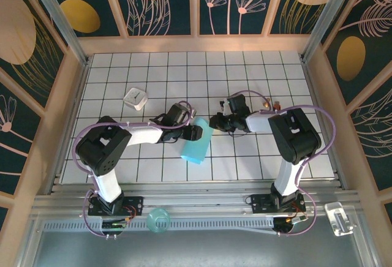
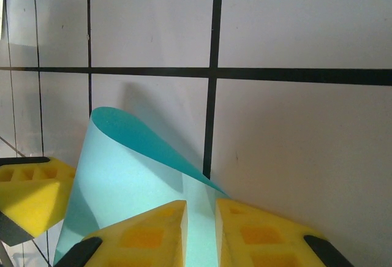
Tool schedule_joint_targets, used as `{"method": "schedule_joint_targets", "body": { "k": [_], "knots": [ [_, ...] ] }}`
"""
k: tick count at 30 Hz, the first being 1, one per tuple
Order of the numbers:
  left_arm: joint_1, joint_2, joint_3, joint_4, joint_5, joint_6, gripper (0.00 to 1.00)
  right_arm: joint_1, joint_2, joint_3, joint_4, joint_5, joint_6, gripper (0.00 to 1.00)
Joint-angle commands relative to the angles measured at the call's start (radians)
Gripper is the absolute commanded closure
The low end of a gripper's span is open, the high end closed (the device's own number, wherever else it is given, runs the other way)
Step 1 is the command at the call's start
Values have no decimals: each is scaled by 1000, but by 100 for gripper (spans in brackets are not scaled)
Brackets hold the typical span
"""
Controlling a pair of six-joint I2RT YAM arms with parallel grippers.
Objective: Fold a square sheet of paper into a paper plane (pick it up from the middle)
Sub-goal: First fold in half a square sheet of paper at the center of the table.
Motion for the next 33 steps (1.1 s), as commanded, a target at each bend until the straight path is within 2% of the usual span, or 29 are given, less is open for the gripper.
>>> {"method": "schedule_joint_targets", "body": {
  "k": [1,6,12,16,19,25,33],
  "knots": [
    [12,-16,-21,-158,-14,-21,33,7,73,-21,-47,88,-27,81],
    [12,-50,-60,-156,90,-47,31,8,74,-18,-50,90,-30,81],
    [14,-44,-63,-198,78,-1,46,9,77,-7,-54,90,-36,81],
    [13,-34,-62,-175,98,-13,57,9,76,4,-58,90,-40,81],
    [13,-40,-71,-151,71,-41,64,9,77,10,-56,87,-40,81],
    [13,-34,-109,-77,57,-115,72,14,81,22,-54,77,-42,81],
    [13,-31,-130,-58,56,-134,76,10,25,30,-51,44,-56,77]
  ]
}}
